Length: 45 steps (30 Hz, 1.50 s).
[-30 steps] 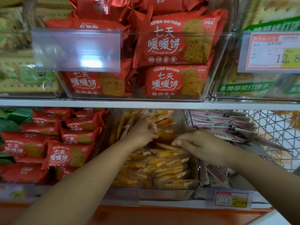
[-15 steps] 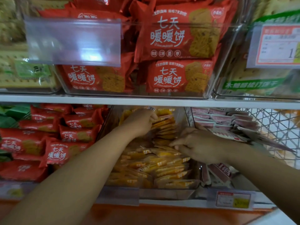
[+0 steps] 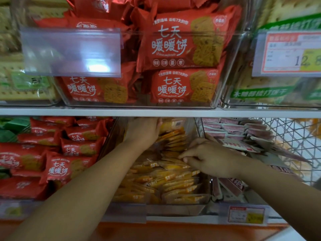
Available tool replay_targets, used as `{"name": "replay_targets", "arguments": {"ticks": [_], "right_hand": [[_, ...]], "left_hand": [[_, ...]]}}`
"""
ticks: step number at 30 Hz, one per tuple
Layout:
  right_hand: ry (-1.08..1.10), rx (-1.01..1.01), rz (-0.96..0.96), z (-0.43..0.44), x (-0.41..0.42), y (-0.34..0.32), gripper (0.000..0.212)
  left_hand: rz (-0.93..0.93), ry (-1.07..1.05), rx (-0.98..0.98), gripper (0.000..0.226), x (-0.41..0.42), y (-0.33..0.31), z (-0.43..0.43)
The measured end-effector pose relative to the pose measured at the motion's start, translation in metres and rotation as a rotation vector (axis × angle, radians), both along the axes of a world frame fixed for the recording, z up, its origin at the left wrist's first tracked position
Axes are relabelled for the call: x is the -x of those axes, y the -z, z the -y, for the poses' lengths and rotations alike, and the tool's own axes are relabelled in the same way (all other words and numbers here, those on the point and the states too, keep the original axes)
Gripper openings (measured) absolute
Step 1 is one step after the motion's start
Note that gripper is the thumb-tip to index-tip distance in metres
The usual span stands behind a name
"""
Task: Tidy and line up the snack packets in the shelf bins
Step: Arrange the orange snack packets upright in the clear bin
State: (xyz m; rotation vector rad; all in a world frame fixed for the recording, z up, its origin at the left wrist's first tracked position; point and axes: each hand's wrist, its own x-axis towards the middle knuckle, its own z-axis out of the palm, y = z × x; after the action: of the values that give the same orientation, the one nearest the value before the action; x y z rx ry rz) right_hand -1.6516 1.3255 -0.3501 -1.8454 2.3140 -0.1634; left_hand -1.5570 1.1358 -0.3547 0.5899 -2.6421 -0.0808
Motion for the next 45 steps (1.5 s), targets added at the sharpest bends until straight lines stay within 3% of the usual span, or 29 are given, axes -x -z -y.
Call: {"name": "replay_targets", "arguments": {"ticks": [2, 5, 8, 10, 13, 16, 19, 21, 24, 26, 28, 31, 36, 40, 43, 45], "right_hand": [[-0.003, 0.095, 0.037, 0.000, 0.002, 0.005, 0.028], [0.006, 0.378, 0.142, -0.005, 0.002, 0.010, 0.007], [0.115, 0.668, 0.204, -0.014, -0.003, 0.008, 0.025], [0.170, 0.716, 0.226, -0.014, -0.005, 0.004, 0.025], [0.185, 0.553, 0.273, -0.003, 0.003, -0.006, 0.009], [0.127, 0.147, 0.274, 0.012, 0.007, -0.019, 0.036], [0.096, -0.213, 0.140, 0.024, 0.002, -0.024, 0.056], [0.094, -0.299, 0.118, 0.025, -0.001, -0.027, 0.060], [0.131, -0.099, 0.462, 0.018, 0.001, -0.031, 0.046], [0.217, 0.140, 0.631, 0.011, 0.006, -0.036, 0.028], [0.340, 0.345, 0.573, 0.005, 0.011, -0.039, 0.021], [0.612, 0.628, 0.630, -0.010, 0.024, -0.033, 0.028], [0.745, 0.677, 0.621, -0.031, 0.033, -0.013, 0.022], [0.747, 0.721, 0.680, -0.037, 0.035, -0.012, 0.012], [0.741, 0.762, 0.667, -0.038, 0.036, -0.012, 0.014], [0.729, 0.762, 0.660, -0.039, 0.038, -0.011, 0.016]], "left_hand": [[-0.122, 0.169, -0.043, 0.010, -0.016, 0.000, -0.002], [-0.079, 0.398, -0.135, 0.002, -0.042, 0.007, -0.003], [0.071, 0.501, -0.207, 0.003, -0.060, 0.020, -0.005], [0.096, 0.519, -0.196, 0.010, -0.065, 0.025, -0.008], [0.090, 0.582, -0.050, 0.003, -0.066, 0.028, -0.009], [-0.009, 0.670, 0.160, 0.023, -0.065, 0.027, -0.010], [-0.102, 0.785, 0.295, 0.019, -0.065, 0.019, -0.014], [-0.133, 0.806, 0.378, 0.016, -0.065, 0.014, -0.016], [-0.116, 0.782, 0.357, 0.006, -0.067, 0.011, -0.017], [-0.091, 0.699, 0.226, 0.018, -0.069, 0.006, -0.014], [-0.050, 0.544, -0.003, 0.030, -0.067, 0.000, -0.009], [-0.014, 0.296, -0.153, 0.019, -0.046, -0.005, -0.003], [0.076, 0.140, -0.400, 0.020, 0.014, 0.001, -0.006], [0.249, 0.099, -0.208, 0.024, 0.039, 0.010, -0.009], [0.366, 0.065, 0.027, 0.027, 0.048, 0.012, -0.011], [0.416, 0.069, 0.082, 0.024, 0.050, 0.014, -0.012]]}}
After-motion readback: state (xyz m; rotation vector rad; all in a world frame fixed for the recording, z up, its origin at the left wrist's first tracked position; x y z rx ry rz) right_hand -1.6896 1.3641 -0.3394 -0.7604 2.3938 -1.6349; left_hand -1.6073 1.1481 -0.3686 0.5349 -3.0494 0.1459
